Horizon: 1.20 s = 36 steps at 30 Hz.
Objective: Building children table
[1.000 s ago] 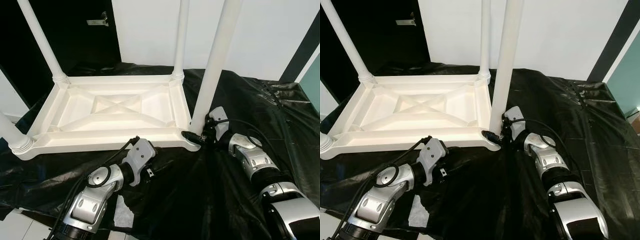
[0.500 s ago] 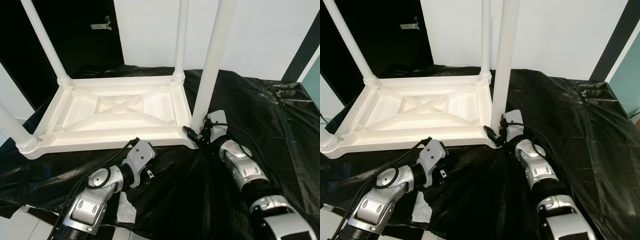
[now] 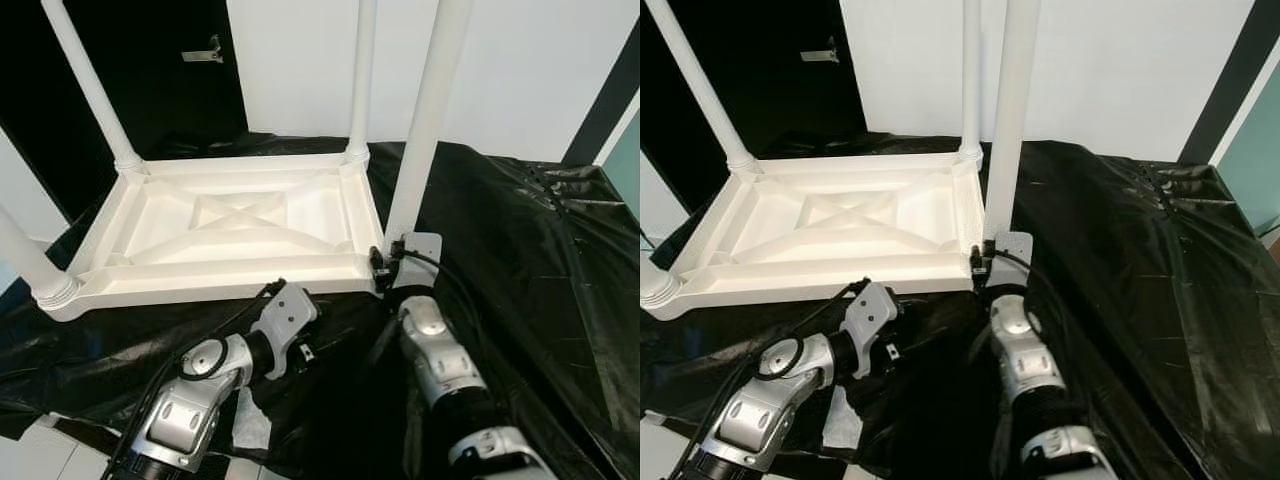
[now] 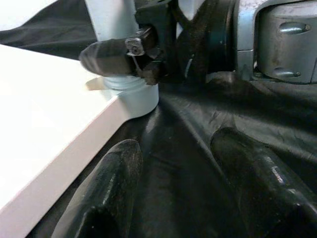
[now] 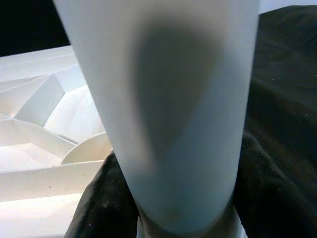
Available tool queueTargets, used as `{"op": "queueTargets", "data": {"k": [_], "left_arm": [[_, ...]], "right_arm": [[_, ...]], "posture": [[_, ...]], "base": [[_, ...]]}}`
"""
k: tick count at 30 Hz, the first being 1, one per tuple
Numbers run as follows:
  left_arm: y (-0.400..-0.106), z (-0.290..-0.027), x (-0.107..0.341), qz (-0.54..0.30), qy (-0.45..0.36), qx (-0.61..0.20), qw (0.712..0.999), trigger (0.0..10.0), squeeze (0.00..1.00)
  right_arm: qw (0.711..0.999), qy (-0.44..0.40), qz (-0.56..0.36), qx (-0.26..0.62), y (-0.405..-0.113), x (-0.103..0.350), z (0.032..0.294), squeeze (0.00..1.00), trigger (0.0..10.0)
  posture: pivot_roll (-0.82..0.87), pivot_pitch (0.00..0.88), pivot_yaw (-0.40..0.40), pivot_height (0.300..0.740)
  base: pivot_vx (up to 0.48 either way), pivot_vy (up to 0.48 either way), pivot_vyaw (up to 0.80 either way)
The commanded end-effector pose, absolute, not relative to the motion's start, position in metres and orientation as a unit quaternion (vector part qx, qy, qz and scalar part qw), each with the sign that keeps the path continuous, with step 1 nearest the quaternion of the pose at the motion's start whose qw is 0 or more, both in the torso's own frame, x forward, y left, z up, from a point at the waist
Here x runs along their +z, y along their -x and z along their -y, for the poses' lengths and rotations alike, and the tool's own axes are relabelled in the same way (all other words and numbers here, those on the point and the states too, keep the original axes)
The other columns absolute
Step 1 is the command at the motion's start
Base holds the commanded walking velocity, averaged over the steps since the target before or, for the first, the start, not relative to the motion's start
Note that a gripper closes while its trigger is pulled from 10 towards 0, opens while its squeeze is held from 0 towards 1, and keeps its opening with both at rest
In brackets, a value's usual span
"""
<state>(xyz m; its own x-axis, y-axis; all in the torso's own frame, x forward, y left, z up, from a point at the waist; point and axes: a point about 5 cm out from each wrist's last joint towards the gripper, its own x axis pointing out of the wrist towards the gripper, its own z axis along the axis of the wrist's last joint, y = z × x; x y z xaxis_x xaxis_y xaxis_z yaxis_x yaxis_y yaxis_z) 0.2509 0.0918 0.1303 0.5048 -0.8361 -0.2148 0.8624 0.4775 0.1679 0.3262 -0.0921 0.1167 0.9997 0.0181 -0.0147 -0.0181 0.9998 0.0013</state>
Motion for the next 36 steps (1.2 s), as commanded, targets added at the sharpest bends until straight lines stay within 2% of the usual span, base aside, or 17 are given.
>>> {"op": "queueTargets", "data": {"k": [1, 2, 3, 4, 5, 6, 7, 8, 13, 15, 18, 19, 20, 25, 26, 32, 36], "left_arm": [[-0.252, -0.091, 0.129, -0.053, -0.127, -0.492, 0.860, 10.0, 0.00], [-0.252, -0.091, 0.130, -0.052, -0.127, -0.490, 0.861, 10.0, 0.00], [-0.252, -0.091, 0.130, -0.052, -0.126, -0.489, 0.861, 10.0, 0.00], [-0.252, -0.091, 0.130, -0.052, -0.126, -0.489, 0.861, 10.0, 0.00], [-0.252, -0.091, 0.130, -0.051, -0.126, -0.489, 0.862, 10.0, 0.00], [-0.251, -0.090, 0.130, -0.051, -0.126, -0.489, 0.862, 10.0, 0.00], [-0.251, -0.090, 0.130, -0.051, -0.126, -0.489, 0.862, 10.0, 0.00], [-0.251, -0.090, 0.130, -0.052, -0.126, -0.489, 0.862, 10.0, 0.00], [-0.250, -0.091, 0.130, -0.052, -0.126, -0.488, 0.862, 10.0, 0.00], [-0.251, -0.093, 0.131, -0.052, -0.128, -0.489, 0.861, 10.0, 0.00], [-0.251, -0.094, 0.132, -0.053, -0.129, -0.491, 0.860, 10.0, 0.00], [-0.252, -0.094, 0.132, -0.053, -0.130, -0.491, 0.860, 10.0, 0.00], [-0.252, -0.094, 0.132, -0.053, -0.130, -0.492, 0.859, 10.0, 0.00], [-0.253, -0.094, 0.133, -0.052, -0.131, -0.493, 0.859, 10.0, 0.00], [-0.254, -0.094, 0.134, -0.051, -0.131, -0.493, 0.858, 10.0, 0.00], [-0.254, -0.095, 0.135, -0.050, -0.133, -0.493, 0.858, 10.0, 0.00], [-0.255, -0.099, 0.137, -0.050, -0.135, -0.484, 0.863, 10.0, 0.00]], "right_arm": [[0.999, 0.012, -0.038, 0.013, -0.321, 0.103, 0.094, 0.00, 10.0], [0.999, 0.010, -0.035, 0.014, -0.321, 0.103, 0.094, 0.00, 10.0], [0.999, -0.007, -0.020, 0.025, -0.320, 0.107, 0.093, 0.15, 10.0], [0.999, -0.007, -0.020, 0.025, -0.320, 0.107, 0.093, 0.15, 10.0], [0.999, -0.018, -0.010, 0.029, -0.320, 0.111, 0.093, 0.50, 10.0], [0.999, -0.020, 0.000, 0.035, -0.319, 0.114, 0.094, 0.77, 10.0], [0.999, -0.020, 0.000, 0.035, -0.319, 0.114, 0.094, 0.77, 10.0], [0.999, -0.023, 0.005, 0.042, -0.318, 0.115, 0.095, 1.00, 10.0], [0.997, -0.022, 0.022, 0.065, -0.311, 0.117, 0.111, 1.00, 10.0], [0.994, -0.015, 0.029, 0.101, -0.305, 0.117, 0.127, 1.00, 10.0], [0.989, -0.006, 0.033, 0.142, -0.302, 0.117, 0.137, 1.00, 10.0], [0.987, 0.002, 0.032, 0.159, -0.301, 0.117, 0.143, 0.04, 10.0], [0.984, 0.005, 0.027, 0.175, -0.300, 0.115, 0.149, 0.00, 10.0], [0.974, 0.033, 0.010, 0.222, -0.302, 0.111, 0.165, 0.00, 10.0], [0.964, 0.058, 0.002, 0.261, -0.308, 0.113, 0.170, 0.00, 10.0], [0.946, 0.075, -0.006, 0.314, -0.316, 0.118, 0.170, 0.00, 10.0], [0.919, 0.091, -0.021, 0.382, -0.337, 0.129, 0.160, 0.00, 10.0]], "posture": [[0.01, 0.000, -0.033, 0.740], [0.01, 0.000, -0.033, 0.740], [0.01, 0.000, -0.035, 0.740], [0.01, 0.000, -0.035, 0.740], [0.01, 0.000, -0.035, 0.740], [0.01, 0.000, -0.037, 0.740], [0.01, 0.000, -0.037, 0.740], [0.01, 0.000, -0.039, 0.740], [0.01, 0.000, -0.037, 0.740], [0.00, 0.000, -0.032, 0.740], [-0.01, 0.000, -0.022, 0.740], [-0.01, 0.000, -0.017, 0.740], [-0.01, 0.000, -0.017, 0.740], [-0.01, 0.000, -0.009, 0.740], [0.00, 0.000, -0.007, 0.740], [0.00, 0.000, -0.009, 0.740], [0.04, 0.000, -0.026, 0.740]], "base": [[0.000, 0.000, 0.00], [0.000, 0.000, 0.00], [0.000, 0.000, 0.00], [0.000, 0.000, 0.00], [0.000, 0.000, 0.00], [0.000, 0.000, 0.00], [0.000, 0.000, 0.00], [0.000, 0.000, 0.00], [0.000, 0.000, 0.00], [0.000, 0.000, 0.00], [0.000, 0.000, 0.00], [0.000, 0.000, 0.00], [0.000, 0.000, 0.00], [0.000, 0.000, 0.00], [0.000, 0.000, 0.00], [0.000, 0.000, 0.00], [0.000, 0.000, 0.00]]}}
